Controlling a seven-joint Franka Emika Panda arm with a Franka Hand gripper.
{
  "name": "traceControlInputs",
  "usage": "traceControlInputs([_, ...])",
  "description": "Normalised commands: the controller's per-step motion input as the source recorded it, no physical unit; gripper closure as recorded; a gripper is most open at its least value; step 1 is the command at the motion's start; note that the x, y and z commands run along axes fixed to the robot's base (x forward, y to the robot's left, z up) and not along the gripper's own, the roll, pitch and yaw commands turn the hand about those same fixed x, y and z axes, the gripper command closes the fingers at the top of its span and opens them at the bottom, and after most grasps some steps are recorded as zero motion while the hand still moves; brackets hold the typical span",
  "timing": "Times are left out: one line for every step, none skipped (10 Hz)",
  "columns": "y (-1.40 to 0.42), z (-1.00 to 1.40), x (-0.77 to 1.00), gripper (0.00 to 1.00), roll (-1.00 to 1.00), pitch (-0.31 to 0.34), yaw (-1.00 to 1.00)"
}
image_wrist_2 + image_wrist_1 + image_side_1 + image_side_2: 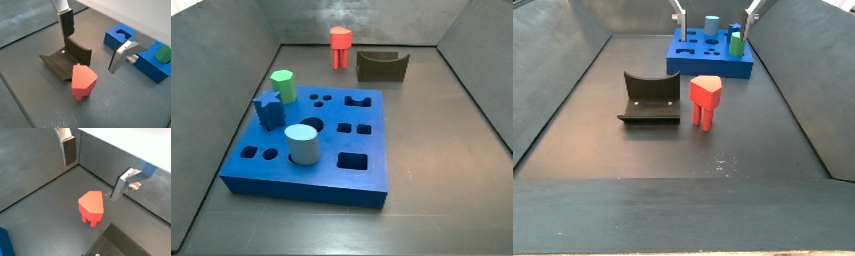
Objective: Pick up the 3 prong object. Move up. Move to above the board. Insert the 3 prong object.
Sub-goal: Pick up the 3 prong object.
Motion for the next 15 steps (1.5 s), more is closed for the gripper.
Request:
traceControlInputs([0.0, -0.37, 0.12, 0.0, -0.05, 0.0, -0.05])
traceControlInputs([0.02, -0.68, 0.2, 0.0, 0.02, 0.034, -0.07])
traceControlInputs([0.11, -0.79, 0.16, 0.0, 0.0, 0.009, -0.08])
traceControlInputs([0.13, -0.57, 0.27, 0.0, -0.02, 0.027, -0.08])
traceControlInputs([0.04, -0.45, 0.35, 0.0, -0.05, 0.02, -0.07])
traceControlInputs([0.07, -0.45, 0.17, 0.0, -0.08, 0.0, -0.09])
traceControlInputs([0.06, -0.31, 0.0, 0.0, -0.11, 0.0, -0.09])
traceControlInputs([0.12, -0.28, 0.0, 0.0, -0.1, 0.0, -0.11])
traceControlInputs([0.13, -0.27, 0.0, 0.0, -0.09, 0.0, -0.1])
traceControlInputs([0.16, -0.39, 0.06, 0.0, -0.14, 0.0, -0.17])
traceControlInputs([0.16, -0.37, 0.06, 0.0, -0.18, 0.0, -0.2])
traceControlInputs([0.05, -0.3, 0.02, 0.0, -0.15, 0.0, -0.15])
traceControlInputs([0.0, -0.26, 0.0, 0.0, -0.11, 0.0, -0.09])
traceControlInputs([0.0, -0.24, 0.0, 0.0, -0.04, -0.01, 0.0])
traceControlInputs([-0.01, -0.25, 0.0, 0.0, 0.0, -0.021, 0.0])
